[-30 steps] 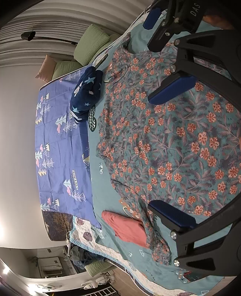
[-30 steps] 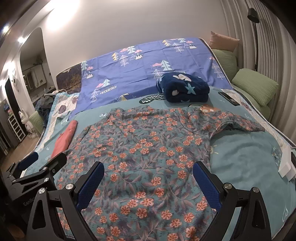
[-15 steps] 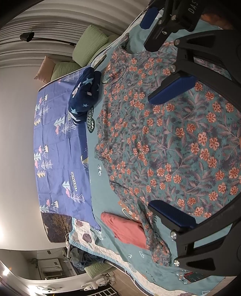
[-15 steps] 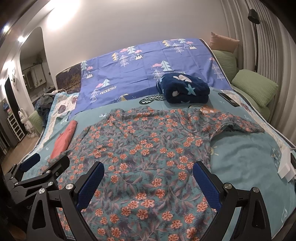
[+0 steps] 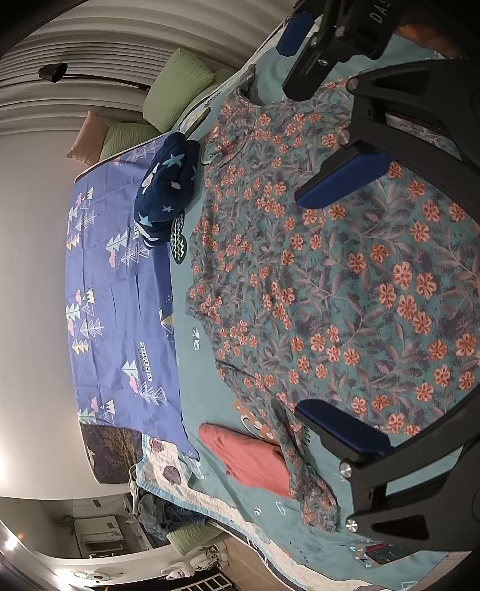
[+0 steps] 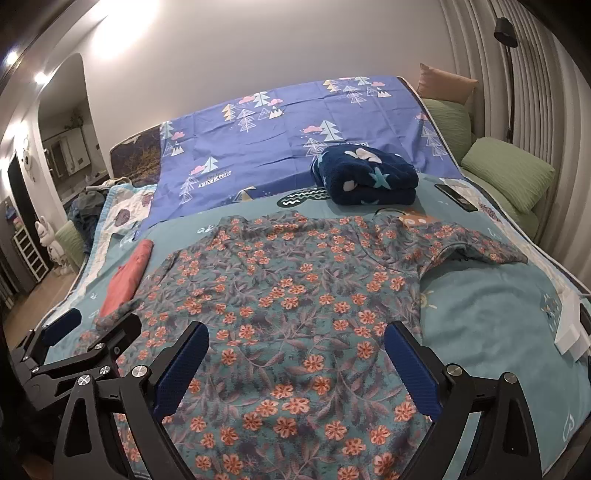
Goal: Fold small clothes
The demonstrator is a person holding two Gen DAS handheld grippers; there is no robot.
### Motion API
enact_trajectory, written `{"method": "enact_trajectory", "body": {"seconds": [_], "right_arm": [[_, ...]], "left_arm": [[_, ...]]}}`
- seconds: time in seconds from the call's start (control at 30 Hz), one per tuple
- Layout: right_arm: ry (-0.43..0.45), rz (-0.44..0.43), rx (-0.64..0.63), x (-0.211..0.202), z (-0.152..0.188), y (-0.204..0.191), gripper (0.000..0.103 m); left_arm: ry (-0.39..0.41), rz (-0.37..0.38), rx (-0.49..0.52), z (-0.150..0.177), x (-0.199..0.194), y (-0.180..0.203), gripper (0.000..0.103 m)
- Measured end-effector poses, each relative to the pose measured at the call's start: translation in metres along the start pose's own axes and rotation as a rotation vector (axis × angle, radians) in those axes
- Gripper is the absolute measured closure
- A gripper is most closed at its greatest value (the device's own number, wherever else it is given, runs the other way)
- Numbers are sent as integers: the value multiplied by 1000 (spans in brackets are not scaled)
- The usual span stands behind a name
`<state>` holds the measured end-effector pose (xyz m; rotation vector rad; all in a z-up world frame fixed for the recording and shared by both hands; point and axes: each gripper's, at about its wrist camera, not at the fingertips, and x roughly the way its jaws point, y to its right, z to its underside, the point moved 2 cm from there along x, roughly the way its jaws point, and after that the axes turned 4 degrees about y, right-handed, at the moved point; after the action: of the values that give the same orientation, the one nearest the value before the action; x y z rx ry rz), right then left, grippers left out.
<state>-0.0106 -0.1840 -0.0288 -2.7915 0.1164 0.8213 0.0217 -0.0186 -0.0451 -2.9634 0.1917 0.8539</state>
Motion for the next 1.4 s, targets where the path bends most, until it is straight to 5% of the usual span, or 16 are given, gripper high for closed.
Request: {"method": "enact_trajectory", "body": {"seconds": [0.27, 0.33, 0.53, 0.93, 1.4], "right_arm": [[1, 9, -7, -1, 2, -2, 17], [-5, 9, -11, -1, 2, -2, 29], [-17, 2, -15, 0, 3, -5, 38], [-12, -1, -25, -2, 3, -8, 40], [-59, -41, -40, 6, 7, -15, 78]], "left_arm": [[-1, 3, 0, 1, 1, 0, 1], [-3, 13, -2, 2, 1, 0, 1], [-4, 15, -5, 3, 1, 1, 1], [-4, 24, -8, 2, -1, -1, 1], [-6, 22, -24, 2, 1, -8, 1]]}}
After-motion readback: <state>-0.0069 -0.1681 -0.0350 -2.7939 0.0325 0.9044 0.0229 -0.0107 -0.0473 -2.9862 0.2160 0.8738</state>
